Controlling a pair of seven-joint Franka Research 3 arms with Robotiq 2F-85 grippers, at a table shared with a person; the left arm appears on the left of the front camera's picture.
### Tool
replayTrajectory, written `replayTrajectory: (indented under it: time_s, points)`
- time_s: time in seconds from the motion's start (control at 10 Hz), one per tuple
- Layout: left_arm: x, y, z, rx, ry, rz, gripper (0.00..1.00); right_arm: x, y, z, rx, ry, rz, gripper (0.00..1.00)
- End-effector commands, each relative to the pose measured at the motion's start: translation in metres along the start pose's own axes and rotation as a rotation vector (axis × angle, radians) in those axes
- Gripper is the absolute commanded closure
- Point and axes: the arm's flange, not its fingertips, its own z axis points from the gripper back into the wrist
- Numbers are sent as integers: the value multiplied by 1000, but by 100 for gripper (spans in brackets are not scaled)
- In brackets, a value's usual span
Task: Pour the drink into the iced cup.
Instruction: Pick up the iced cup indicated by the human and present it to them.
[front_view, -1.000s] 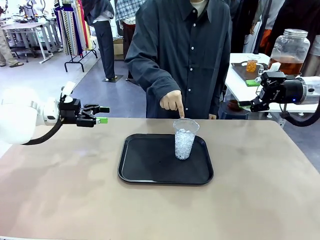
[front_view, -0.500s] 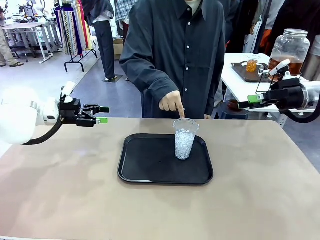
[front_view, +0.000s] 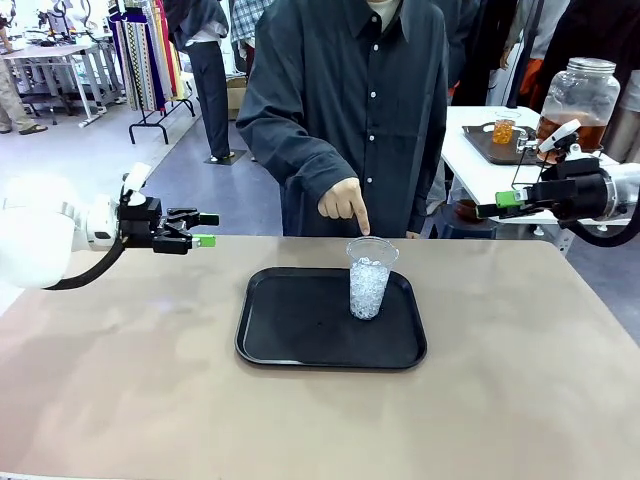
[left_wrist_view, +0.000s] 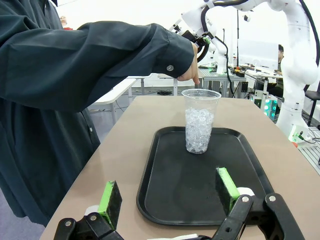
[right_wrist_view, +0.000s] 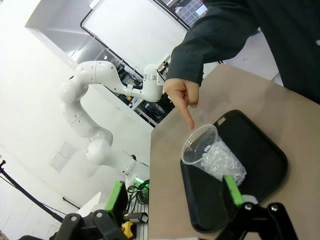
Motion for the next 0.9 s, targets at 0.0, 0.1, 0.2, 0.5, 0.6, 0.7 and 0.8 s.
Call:
replayTrajectory:
  time_s: [0.0, 0.1, 0.2, 0.5, 0.6, 0.7, 0.8]
  points:
    - [2, 2, 0, 2, 0, -5, 0, -9, -9, -4, 20, -42, 188, 0]
    - [2, 2, 0, 2, 0, -5, 0, -18, -19, -10, 38, -39, 295, 0]
    - [2, 2, 0, 2, 0, -5, 0, -27, -26, -16, 52, -38, 368, 0]
    - [2, 2, 0, 2, 0, -5, 0, -54, -43, -36, 45, -1, 592, 0]
    - [2, 2, 0, 2, 0, -5, 0, -61, -48, -40, 16, -35, 636, 0]
    - [2, 2, 0, 2, 0, -5, 0, -67, -53, -45, -7, -55, 675, 0]
    - [2, 2, 0, 2, 0, -5, 0, -72, -57, -47, -39, -77, 706, 0]
